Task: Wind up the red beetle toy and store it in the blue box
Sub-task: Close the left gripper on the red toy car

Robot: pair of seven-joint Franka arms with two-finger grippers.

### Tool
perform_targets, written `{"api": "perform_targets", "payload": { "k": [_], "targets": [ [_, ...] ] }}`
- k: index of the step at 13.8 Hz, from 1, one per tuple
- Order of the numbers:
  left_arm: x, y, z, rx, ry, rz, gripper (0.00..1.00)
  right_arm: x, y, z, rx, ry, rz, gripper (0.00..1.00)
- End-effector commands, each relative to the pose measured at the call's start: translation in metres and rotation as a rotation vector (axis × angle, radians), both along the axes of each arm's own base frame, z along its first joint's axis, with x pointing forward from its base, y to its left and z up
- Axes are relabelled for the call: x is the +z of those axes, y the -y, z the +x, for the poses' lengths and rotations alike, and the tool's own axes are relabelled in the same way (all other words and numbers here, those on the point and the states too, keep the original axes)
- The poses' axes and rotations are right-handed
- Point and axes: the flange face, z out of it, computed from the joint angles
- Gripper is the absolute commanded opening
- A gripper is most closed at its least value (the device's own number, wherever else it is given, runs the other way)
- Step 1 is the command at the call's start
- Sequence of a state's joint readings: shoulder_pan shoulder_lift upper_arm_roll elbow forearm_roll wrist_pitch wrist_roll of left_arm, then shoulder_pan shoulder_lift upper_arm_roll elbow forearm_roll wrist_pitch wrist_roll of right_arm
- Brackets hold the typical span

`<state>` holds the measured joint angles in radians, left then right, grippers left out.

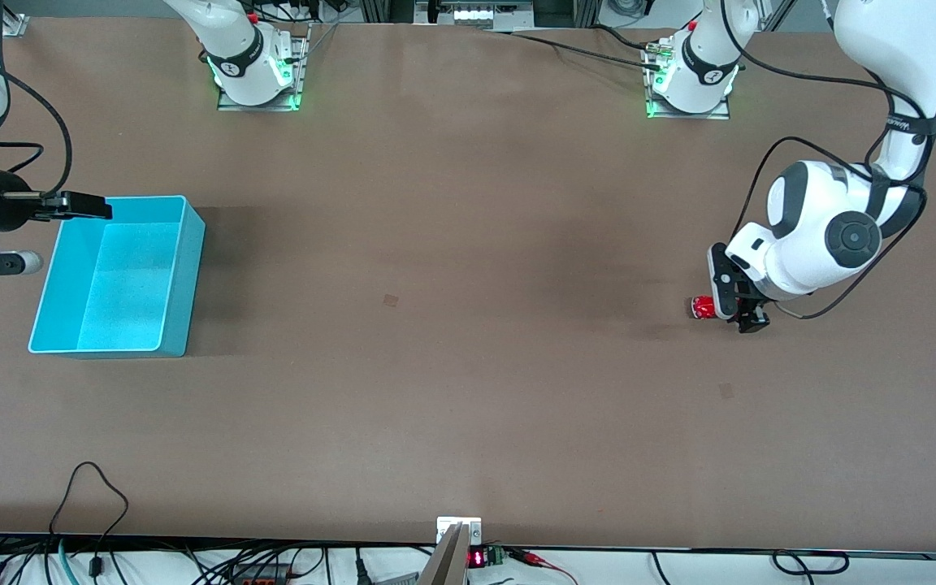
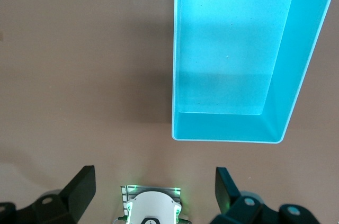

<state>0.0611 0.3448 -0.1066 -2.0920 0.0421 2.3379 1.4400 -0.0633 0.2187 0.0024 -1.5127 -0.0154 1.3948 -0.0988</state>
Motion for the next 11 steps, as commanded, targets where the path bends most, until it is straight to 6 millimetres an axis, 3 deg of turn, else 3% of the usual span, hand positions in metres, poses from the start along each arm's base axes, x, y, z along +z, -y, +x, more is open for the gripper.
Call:
{"api": "perform_targets", "payload": {
  "k": [1,5,8,11],
  "targets": [
    [-0.019,-0.016,-0.013,-0.049,0.034,0.001,1.00,0.005,0.001,-0.002,0.005,-0.006,-0.002,1.00],
    [-0.030,-0.021,-0.015,-0.065,0.074,-0.005,1.00,0.005,0.000,-0.002,0.007,-0.006,-0.002,1.00],
    [-0.049,-0.033,-0.020,-0.054,0.099,-0.011,1.00,0.005,0.000,-0.002,0.007,-0.006,-0.002,1.00],
    [-0.053,-0.038,-0.023,-0.044,0.099,-0.012,1.00,0.005,0.000,-0.002,0.006,-0.005,0.000,1.00]
  ]
}}
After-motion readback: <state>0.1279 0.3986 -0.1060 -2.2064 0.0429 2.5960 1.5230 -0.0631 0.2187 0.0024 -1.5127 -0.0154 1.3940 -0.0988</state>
